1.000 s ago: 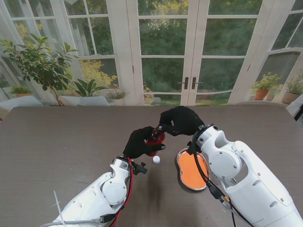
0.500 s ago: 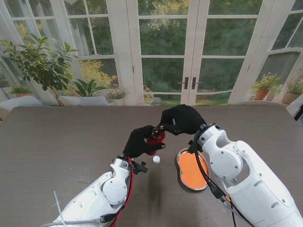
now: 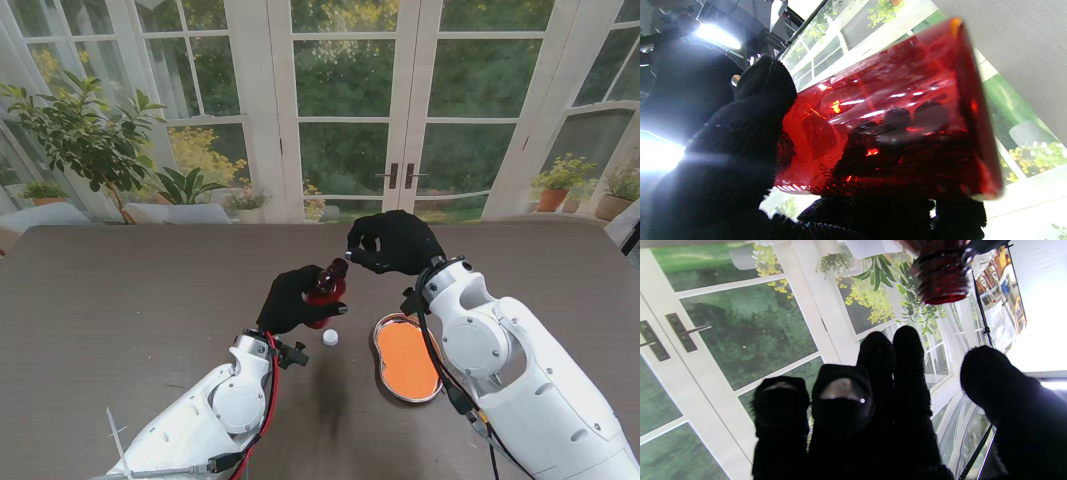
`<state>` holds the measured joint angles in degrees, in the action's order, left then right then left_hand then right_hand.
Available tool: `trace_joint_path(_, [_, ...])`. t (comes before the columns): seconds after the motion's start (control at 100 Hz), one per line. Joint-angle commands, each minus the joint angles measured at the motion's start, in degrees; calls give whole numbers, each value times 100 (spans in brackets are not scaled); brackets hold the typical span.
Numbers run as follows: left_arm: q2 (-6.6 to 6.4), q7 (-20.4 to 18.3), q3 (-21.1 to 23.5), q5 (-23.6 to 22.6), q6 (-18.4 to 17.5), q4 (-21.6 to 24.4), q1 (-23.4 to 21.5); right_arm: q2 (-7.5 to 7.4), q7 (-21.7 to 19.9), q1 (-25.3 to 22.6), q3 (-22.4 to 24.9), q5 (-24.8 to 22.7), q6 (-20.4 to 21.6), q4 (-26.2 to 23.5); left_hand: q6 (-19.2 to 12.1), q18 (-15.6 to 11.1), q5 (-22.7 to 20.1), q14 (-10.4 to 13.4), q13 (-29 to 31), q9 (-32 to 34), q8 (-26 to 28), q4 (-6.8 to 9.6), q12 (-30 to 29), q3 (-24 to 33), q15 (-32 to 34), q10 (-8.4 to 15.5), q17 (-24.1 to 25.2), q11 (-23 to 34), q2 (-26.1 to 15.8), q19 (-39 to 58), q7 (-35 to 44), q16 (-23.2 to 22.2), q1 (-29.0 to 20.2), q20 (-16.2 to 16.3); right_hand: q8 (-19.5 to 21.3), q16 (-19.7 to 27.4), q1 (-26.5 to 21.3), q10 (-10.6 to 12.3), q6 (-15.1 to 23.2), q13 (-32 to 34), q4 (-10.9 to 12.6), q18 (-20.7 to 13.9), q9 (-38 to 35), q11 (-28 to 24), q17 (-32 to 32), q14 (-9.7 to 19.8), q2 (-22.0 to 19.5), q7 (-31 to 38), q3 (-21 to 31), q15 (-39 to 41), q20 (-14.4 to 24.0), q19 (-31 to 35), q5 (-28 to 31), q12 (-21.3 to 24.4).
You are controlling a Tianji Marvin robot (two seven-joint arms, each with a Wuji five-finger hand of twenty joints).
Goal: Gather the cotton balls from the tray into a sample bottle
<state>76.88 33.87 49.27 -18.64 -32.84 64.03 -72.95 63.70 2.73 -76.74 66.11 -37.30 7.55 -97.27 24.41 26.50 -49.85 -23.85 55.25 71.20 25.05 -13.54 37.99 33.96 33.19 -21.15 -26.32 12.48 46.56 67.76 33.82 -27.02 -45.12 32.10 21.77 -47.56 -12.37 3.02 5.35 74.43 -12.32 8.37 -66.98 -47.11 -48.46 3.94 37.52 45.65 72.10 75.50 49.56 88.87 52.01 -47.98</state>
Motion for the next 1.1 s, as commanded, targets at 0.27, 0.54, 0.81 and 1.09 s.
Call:
trace_joint_path(0.27, [-293, -432, 389, -252, 142, 511, -356, 61, 266, 159, -317, -304, -141, 556, -1888, -486, -832, 300, 155, 534, 248, 347, 136, 1780, -4, 999, 65, 227, -869, -52, 1812, -25, -1414, -92, 444, 73, -65, 3, -210, 123, 111, -22, 313, -70, -91, 115, 1241, -208, 205, -53, 16, 87, -492, 55])
trace_joint_path(0.54, [-506, -766, 729, -409, 264, 872, -702, 98, 694, 287, -732, -590, -172, 1137, -1874, -480, -825, 293, 147, 534, 249, 341, 136, 1754, 0, 1035, 70, 237, -884, -52, 1804, -27, -1407, -91, 450, 64, -108, 25, -251, 130, -67, 16, 377, -176, -121, 170, 2365, -145, 498, -41, -17, 88, -485, 45])
trace_joint_path(0.81, [-622, -1018, 864, -483, 399, 1085, -866, 114, 926, 478, -1231, -753, -83, 1698, -1847, -482, -816, 283, 152, 528, 261, 349, 137, 1730, 11, 1024, 65, 242, -911, -33, 1788, -32, -1414, -83, 419, 4, -14, 60, -180, 137, -164, 16, 345, -290, -214, 226, 2915, -172, 619, 108, 0, 169, -465, -23])
trace_joint_path(1.09, [-751, -1319, 990, -619, 469, 1245, -969, 114, 1002, 741, -1684, -900, -72, 2110, -1888, -501, -813, 314, 159, 527, 270, 358, 131, 1701, 18, 1042, 55, 249, -929, -21, 1775, -34, -1400, -79, 368, -108, 16, 125, -65, 132, -184, 38, 98, -421, -338, 268, 2965, -247, 630, 394, 0, 253, -482, -111])
